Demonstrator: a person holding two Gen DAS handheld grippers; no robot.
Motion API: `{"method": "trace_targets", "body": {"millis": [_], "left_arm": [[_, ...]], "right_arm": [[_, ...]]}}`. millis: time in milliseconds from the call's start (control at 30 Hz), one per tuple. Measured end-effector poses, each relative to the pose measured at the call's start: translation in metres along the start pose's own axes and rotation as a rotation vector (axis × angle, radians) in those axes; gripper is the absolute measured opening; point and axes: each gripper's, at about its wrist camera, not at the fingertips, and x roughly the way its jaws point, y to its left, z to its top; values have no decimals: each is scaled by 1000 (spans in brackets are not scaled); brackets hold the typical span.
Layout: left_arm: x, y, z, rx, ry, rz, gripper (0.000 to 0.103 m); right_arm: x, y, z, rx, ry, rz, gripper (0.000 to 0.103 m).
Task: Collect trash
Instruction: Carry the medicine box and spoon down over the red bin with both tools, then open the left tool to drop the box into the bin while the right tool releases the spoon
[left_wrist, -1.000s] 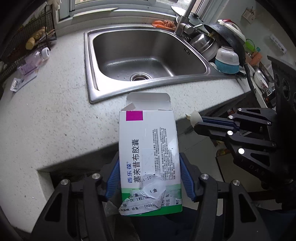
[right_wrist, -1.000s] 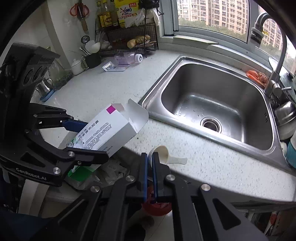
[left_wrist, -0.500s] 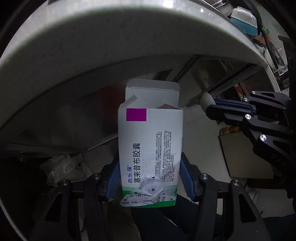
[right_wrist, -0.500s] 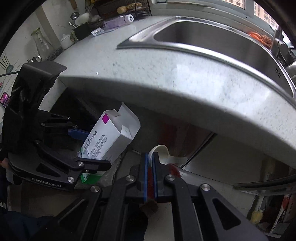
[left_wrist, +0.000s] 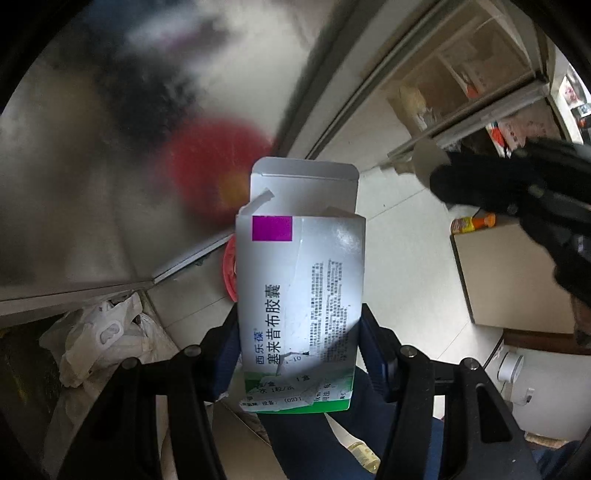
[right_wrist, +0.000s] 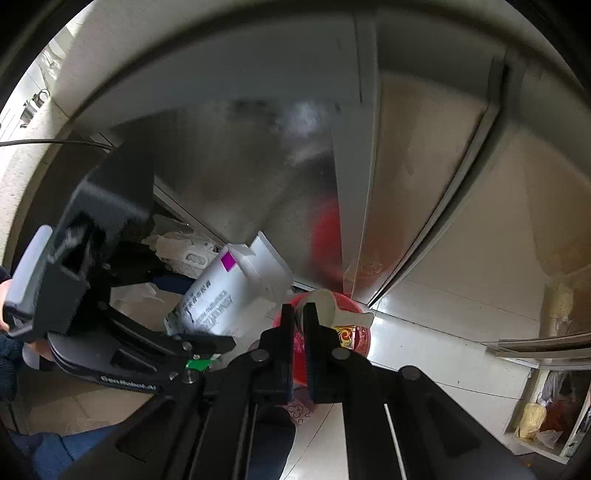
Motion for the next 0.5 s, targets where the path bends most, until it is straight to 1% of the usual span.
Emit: {"method": "trace_targets", "body": {"millis": [133,200,233,267,300,333,400,500], "left_arm": [[13,-1,1,8,15,-5,56],[16,0,3,-10,30,-10,57],[17,1,4,-19,31,-20,64],[16,2,4,-21,23,-25,74],[14,0,4,-19,10,-32,77],[10,-3,6,-16,0,-38,80],[10,-5,6,-10,-3,-41,83],[11,-9,4,13,5,-16,85]], "right_arm": [[4,-2,4,-1,-3,0,5],[5,-3,5,8,0,2,5],[5,-5,3,10,0,0,5],[4,-6,1,12,0,0,5],[1,-8,-11,12,0,2,5],[-4,-9,-30,11,-1,1,5],[-4,-12,-34,9,0,1,5],[0,-13,-36,9,5,0,5]]}}
